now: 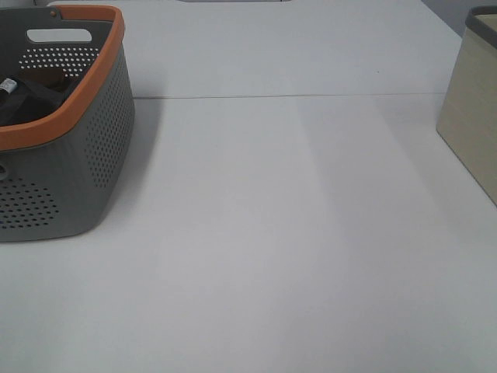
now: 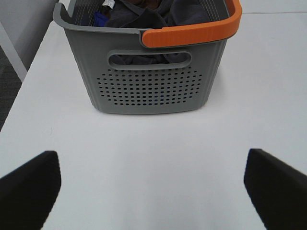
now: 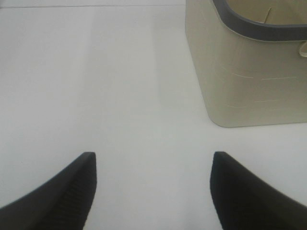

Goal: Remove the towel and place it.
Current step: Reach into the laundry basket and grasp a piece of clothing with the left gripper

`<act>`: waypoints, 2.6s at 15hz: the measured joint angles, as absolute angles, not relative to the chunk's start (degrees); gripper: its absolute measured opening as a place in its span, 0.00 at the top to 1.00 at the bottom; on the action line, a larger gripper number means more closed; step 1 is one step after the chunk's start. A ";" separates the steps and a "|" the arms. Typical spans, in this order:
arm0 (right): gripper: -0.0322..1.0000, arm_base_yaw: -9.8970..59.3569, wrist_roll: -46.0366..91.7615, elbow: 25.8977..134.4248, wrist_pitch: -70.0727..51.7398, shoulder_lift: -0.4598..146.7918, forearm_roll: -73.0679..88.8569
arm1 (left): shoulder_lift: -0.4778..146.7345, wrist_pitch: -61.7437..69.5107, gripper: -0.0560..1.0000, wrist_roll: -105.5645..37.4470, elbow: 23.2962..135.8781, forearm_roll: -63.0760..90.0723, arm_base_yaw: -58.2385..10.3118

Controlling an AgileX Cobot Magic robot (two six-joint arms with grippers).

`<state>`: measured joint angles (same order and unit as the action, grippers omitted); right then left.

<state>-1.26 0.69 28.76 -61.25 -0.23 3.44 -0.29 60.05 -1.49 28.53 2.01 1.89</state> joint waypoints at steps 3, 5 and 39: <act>0.39 -1.26 0.69 28.76 -61.25 -0.23 3.44 | -0.29 60.05 0.02 -1.49 28.53 2.01 1.89; 0.39 -1.26 0.69 28.76 -61.25 -0.23 3.44 | -0.29 60.05 0.02 -1.49 28.53 2.01 1.89; 0.39 -1.26 0.69 28.76 -61.25 -0.23 3.44 | -0.29 60.05 0.02 -2.75 28.53 0.52 1.89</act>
<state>-1.26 0.69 28.76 -61.25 -0.23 3.44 -0.29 60.05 -2.75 28.53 0.52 1.89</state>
